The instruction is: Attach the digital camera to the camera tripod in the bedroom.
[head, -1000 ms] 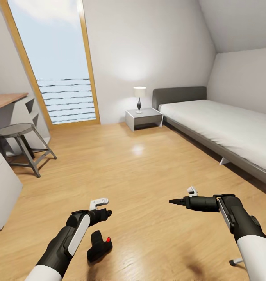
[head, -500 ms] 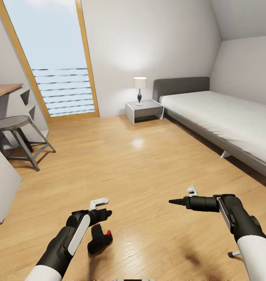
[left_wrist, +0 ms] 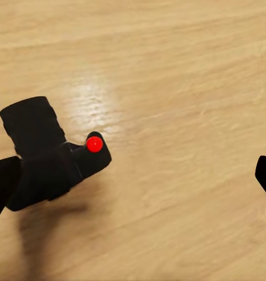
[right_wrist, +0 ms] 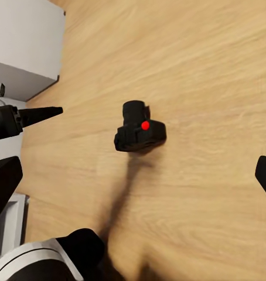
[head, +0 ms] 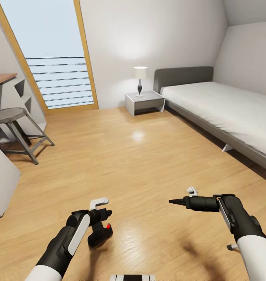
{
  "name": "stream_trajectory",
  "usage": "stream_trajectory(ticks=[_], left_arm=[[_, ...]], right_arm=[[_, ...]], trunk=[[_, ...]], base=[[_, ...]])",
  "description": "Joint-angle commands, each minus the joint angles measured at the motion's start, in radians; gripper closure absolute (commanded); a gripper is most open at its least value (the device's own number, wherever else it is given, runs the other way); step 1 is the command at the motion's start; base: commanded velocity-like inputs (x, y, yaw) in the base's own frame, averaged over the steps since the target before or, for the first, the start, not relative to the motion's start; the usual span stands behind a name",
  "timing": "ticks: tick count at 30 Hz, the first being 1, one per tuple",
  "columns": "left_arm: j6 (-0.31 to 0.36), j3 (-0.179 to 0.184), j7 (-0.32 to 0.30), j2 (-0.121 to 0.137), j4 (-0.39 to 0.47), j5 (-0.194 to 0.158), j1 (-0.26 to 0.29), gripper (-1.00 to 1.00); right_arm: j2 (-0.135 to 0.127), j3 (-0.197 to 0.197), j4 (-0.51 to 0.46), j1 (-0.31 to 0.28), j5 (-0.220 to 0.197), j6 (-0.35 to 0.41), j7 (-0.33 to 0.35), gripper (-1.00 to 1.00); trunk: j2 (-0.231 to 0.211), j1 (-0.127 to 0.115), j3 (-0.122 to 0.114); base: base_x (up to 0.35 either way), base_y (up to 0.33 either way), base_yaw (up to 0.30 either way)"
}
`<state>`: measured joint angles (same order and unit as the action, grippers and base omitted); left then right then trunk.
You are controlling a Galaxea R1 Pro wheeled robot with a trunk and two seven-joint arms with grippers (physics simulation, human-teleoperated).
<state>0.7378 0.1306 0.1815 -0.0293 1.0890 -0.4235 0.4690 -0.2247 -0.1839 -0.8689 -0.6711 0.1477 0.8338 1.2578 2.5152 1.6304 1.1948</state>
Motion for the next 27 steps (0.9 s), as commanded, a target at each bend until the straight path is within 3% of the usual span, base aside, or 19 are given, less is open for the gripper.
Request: stream_trajectory(ticks=[1,27], left_arm=[[0.003,0.001,0.009,0.0,0.001,-0.011,0.0,-1.0],[0.003,0.0,0.009,0.0,0.003,-0.011,0.0,-1.0]], right_arm=[[0.001,-0.003,-0.001,-0.001,0.01,0.007,0.01,-1.0],[0.002,-0.003,-0.001,-0.001,0.01,0.007,0.01,-1.0]], trunk=[[0.001,0.0,0.005],[0.007,0.012,0.105]], base=[[0.0,0.0,0.0],[0.0,0.0,0.0]])
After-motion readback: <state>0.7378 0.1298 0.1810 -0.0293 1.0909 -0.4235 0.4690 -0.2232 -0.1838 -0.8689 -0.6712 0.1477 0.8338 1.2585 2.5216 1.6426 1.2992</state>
